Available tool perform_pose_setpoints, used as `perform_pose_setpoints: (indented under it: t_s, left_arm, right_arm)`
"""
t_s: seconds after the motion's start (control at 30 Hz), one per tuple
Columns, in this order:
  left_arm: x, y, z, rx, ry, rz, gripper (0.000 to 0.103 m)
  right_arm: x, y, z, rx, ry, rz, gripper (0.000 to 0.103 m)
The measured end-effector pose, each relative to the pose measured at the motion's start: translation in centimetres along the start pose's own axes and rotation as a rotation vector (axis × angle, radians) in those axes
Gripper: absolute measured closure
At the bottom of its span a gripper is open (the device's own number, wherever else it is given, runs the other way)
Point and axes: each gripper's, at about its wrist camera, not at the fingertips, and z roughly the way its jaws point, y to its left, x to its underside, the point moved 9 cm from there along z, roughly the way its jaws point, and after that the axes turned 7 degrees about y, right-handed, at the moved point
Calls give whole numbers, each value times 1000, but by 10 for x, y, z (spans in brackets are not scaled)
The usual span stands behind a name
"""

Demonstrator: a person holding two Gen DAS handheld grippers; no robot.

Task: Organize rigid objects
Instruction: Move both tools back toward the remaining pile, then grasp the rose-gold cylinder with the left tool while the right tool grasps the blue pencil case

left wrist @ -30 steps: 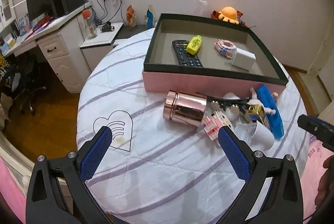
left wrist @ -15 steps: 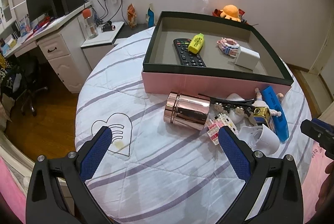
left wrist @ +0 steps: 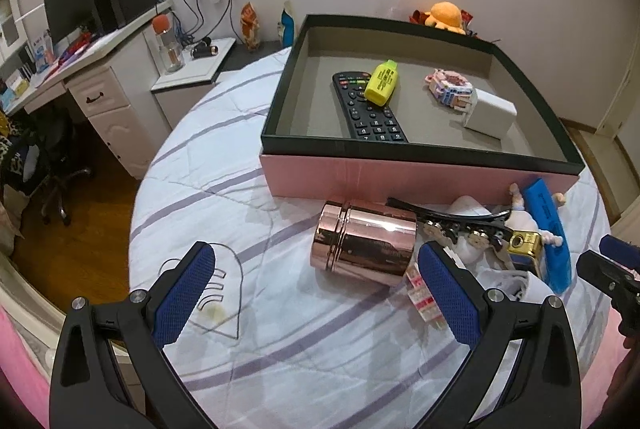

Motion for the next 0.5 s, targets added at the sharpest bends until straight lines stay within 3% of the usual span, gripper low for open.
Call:
perform_pose_setpoints:
  t_s: [0.33,0.43,0.5]
  left_arm:
    - [-4,-7,26,7,39,27,1]
    - [-4,-7,30,28,45,24,3]
    - [-3,-8,34,55,56,25,13]
  right_arm:
    - [-7,-3,21,21,37,-29,22]
    - [-8,1,29,17,56,-57,24]
    - [-6,3,31,16,62,-76,27]
